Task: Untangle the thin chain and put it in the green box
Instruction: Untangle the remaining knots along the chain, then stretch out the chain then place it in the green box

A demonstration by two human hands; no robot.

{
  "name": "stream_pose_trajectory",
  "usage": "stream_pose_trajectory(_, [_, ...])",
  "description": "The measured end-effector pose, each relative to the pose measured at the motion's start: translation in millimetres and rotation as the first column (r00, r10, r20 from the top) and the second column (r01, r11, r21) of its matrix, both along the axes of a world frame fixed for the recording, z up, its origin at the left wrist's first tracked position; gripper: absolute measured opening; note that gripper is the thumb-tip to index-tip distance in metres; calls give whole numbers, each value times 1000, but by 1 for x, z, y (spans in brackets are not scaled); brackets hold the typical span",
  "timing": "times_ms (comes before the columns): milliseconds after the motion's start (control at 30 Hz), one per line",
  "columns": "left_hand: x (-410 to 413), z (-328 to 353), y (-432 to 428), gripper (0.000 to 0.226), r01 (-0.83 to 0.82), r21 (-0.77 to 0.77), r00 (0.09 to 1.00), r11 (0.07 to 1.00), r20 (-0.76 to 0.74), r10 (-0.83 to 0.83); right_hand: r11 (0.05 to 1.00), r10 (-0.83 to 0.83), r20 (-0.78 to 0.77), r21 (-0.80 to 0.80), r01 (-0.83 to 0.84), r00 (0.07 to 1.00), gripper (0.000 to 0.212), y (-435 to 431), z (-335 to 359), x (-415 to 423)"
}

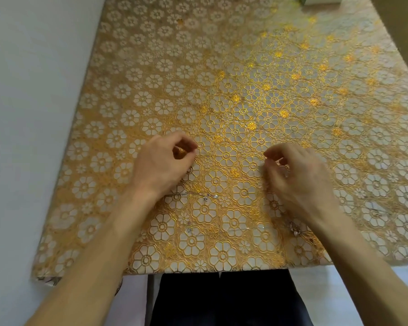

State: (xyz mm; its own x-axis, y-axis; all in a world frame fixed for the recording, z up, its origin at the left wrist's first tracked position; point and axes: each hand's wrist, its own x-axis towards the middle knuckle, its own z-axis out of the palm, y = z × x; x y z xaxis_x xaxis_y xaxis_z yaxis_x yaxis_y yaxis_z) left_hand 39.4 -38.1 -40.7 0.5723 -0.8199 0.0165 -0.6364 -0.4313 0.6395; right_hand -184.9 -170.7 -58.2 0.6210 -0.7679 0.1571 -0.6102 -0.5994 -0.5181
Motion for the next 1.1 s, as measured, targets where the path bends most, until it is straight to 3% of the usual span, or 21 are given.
stream_pose_trajectory(67, [1,2,8,13,40,1,999,999,4,-40,999,-15,-59,-46,12,998,14,8,-2,3])
stream_pose_trajectory(167, [4,2,37,21,39,30,996,999,76,-41,997,56,-14,-51,-56,998,19,32,-1,9])
stream_pose_trajectory(367, [7,0,117,34,-221,25,971,975,100,218,968,251,-2,20,-250,968,33,68,-1,29])
stream_pose_trajectory(700, [9,-20,164,35,-264,-13,963,964,49,265,968,252,49,-25,-252,966,18,75,-6,37])
stream_pose_trajectory(900, [10,-22,165,29,-269,-35,962,962,34,270,960,267,77,66,-272,961,11,70,-4,34])
stream_pose_trajectory(1100, [9,-22,164,27,-278,-40,960,960,23,279,959,279,1,41,-279,960,11,70,-3,34])
